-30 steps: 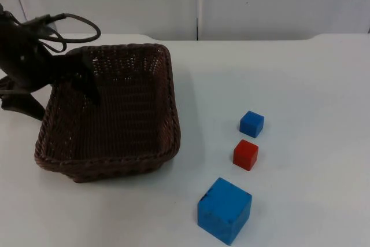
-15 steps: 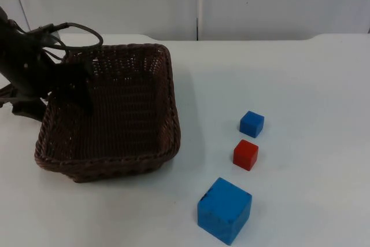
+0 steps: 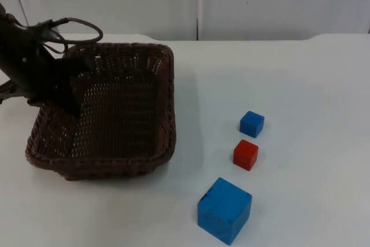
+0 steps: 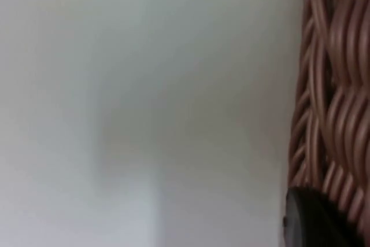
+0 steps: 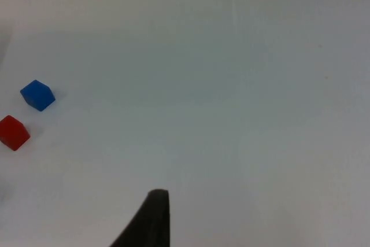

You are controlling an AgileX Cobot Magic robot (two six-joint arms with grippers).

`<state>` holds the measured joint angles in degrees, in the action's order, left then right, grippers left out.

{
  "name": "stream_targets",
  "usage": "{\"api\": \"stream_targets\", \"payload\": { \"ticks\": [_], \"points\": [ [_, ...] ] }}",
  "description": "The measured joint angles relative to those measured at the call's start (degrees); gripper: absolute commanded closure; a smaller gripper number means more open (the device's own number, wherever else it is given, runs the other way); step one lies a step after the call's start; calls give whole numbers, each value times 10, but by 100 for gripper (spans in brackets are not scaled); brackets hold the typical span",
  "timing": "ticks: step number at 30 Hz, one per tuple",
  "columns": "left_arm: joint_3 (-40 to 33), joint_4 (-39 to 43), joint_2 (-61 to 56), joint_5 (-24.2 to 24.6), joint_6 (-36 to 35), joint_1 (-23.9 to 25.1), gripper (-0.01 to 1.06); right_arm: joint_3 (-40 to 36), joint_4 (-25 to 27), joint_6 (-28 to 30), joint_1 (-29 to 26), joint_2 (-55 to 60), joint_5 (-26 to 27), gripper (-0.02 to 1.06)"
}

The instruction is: Pick up the basket with the left hand and place the largest block into the basket with the right hand.

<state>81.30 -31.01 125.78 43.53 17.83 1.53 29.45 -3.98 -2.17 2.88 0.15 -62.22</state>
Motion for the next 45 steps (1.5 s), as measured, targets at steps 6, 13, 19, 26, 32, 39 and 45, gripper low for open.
{"api": "stream_targets", "payload": {
  "ticks": [6,13,19,26,32,39,45],
  "points": [
    [0,2,-71,42,0,0,105,0,0,0,0,0,0,0],
    [-2,13,-133,104,1,0,105,0,0,0,0,0,0,0],
    [-34,14,-174,123,11,0,105,0,0,0,0,0,0,0],
    [-102,18,-218,126,22,0,105,0,0,0,0,0,0,0],
    [-155,18,-248,126,36,0,105,0,0,0,0,0,0,0],
    [-214,19,-291,122,46,7,105,0,0,0,0,0,0,0],
    [-269,3,-326,111,73,54,105,0,0,0,0,0,1,0]
  ]
}}
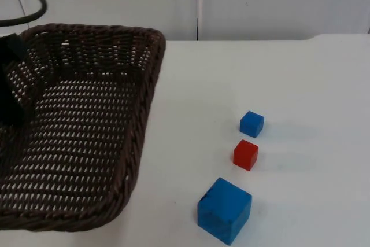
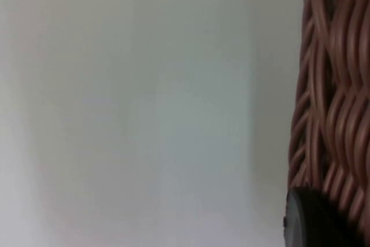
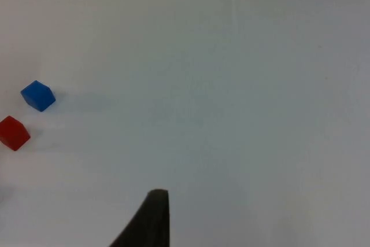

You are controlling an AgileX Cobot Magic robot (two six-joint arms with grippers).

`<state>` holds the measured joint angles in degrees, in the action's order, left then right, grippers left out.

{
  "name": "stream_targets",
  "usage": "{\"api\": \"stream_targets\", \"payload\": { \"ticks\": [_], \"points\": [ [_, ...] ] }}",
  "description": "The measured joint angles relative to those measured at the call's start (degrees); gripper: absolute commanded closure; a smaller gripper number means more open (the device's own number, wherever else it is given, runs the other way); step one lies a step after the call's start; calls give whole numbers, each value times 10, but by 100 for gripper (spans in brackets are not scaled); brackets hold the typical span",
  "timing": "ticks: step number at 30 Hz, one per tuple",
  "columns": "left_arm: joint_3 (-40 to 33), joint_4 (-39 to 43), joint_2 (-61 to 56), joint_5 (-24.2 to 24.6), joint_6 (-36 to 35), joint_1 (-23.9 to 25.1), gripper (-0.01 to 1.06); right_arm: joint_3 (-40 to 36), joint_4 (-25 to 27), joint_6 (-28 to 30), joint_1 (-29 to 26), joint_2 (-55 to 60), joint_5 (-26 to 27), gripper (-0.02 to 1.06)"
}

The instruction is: Pick up the basket with the left hand and place the largest block into the basket with the right hand.

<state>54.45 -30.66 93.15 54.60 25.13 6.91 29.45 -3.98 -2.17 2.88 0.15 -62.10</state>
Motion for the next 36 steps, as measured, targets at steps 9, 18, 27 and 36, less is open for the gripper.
{"api": "stream_targets", "payload": {
  "ticks": [9,18,27,36],
  "points": [
    [-38,-49,-14,-1,60,15,105,0,0,0,0,0,0,0],
    [-38,-49,-14,-5,70,17,105,0,0,0,0,0,0,0],
    [-38,-53,-14,-18,73,17,105,0,0,0,0,0,0,0],
    [-38,-53,-14,-18,73,17,105,0,0,5,0,0,0,0]
  ]
}}
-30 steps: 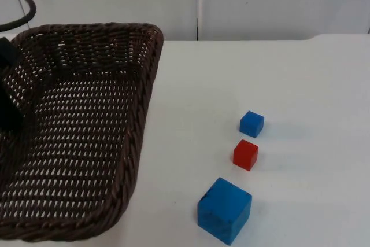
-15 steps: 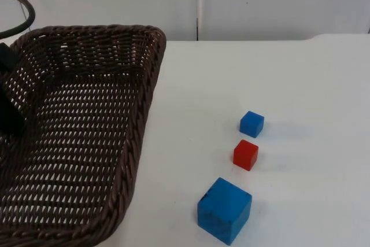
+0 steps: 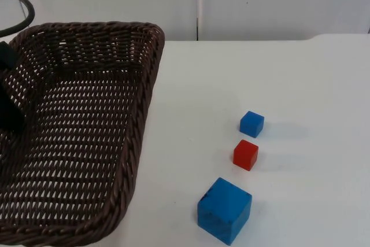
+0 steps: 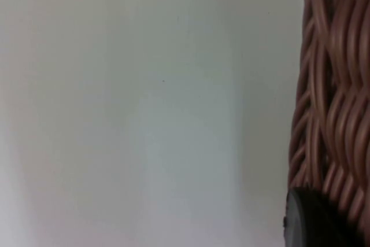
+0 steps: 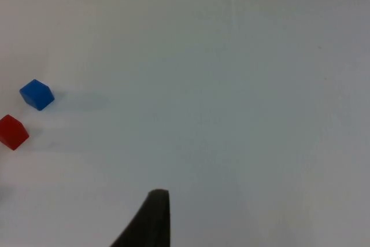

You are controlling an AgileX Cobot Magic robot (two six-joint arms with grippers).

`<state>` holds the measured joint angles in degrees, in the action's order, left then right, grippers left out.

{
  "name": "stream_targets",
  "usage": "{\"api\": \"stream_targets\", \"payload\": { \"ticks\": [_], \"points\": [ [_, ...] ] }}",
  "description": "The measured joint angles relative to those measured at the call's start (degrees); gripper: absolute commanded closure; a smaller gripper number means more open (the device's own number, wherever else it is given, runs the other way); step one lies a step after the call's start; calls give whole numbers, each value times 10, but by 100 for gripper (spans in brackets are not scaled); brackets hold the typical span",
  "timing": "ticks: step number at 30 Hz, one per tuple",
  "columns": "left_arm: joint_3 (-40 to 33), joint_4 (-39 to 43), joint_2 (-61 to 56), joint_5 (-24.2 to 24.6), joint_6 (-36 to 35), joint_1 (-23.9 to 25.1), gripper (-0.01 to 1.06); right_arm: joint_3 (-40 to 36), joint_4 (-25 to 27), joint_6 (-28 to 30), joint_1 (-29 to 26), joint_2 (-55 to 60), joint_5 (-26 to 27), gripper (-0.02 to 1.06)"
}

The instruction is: Pick up the basket with the left hand and place the largest block into the basket with the right hand.

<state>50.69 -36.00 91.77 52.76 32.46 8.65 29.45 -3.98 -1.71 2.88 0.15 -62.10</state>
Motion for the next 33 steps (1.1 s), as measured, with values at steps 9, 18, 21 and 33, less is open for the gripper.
{"api": "stream_targets", "payload": {
  "ticks": [9,18,21,33],
  "points": [
    [0,0,0,0,1,0,105,0,0,0,0,0,0,0],
    [0,0,0,0,1,0,105,18,-1,-1,0,21,27,1],
    [0,-4,0,0,6,0,105,31,-1,-1,0,56,45,1],
    [0,-14,0,5,17,0,105,99,-1,-2,0,281,91,1]
  ]
}}
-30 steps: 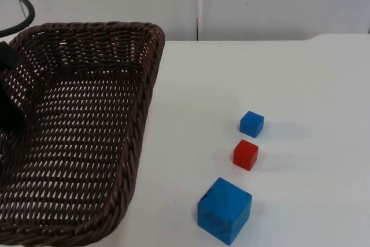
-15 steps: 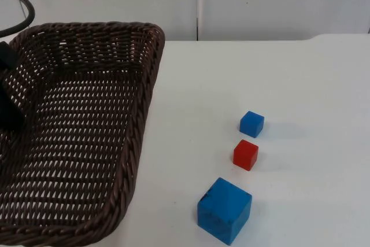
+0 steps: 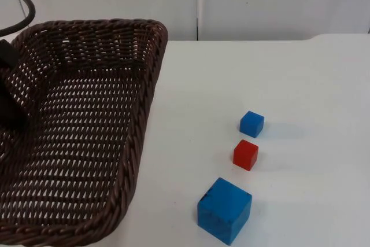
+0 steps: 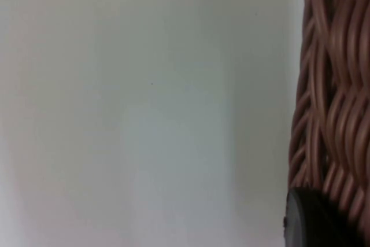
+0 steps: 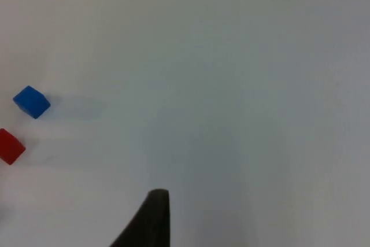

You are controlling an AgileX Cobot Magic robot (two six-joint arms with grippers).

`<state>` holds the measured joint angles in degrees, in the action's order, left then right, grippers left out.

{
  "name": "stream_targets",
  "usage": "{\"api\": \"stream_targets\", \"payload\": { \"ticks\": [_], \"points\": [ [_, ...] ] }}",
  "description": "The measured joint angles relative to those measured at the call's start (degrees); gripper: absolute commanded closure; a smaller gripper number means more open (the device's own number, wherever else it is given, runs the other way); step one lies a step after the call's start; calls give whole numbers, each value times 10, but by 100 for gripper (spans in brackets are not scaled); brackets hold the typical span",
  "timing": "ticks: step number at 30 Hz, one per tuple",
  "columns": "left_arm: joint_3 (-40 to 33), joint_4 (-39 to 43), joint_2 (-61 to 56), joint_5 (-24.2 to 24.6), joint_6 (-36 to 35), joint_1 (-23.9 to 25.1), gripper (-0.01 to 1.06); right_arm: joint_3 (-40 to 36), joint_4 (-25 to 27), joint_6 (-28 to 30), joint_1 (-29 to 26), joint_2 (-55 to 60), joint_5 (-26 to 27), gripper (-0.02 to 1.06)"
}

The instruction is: Pick up the basket with the left hand and place the largest block into the basket with the right hand.

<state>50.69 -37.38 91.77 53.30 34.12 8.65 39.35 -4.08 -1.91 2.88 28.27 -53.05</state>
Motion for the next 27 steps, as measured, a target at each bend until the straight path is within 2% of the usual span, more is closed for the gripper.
{"api": "stream_targets", "payload": {
  "ticks": [7,19,22,27],
  "points": [
    [0,0,0,0,0,0,105,45,0,0,0,99,15,1],
    [0,0,0,0,0,0,105,104,1,-2,0,194,15,1],
    [0,0,0,0,0,0,105,118,1,19,0,232,15,1],
    [0,0,0,0,0,0,105,130,5,19,0,280,13,1]
  ]
}}
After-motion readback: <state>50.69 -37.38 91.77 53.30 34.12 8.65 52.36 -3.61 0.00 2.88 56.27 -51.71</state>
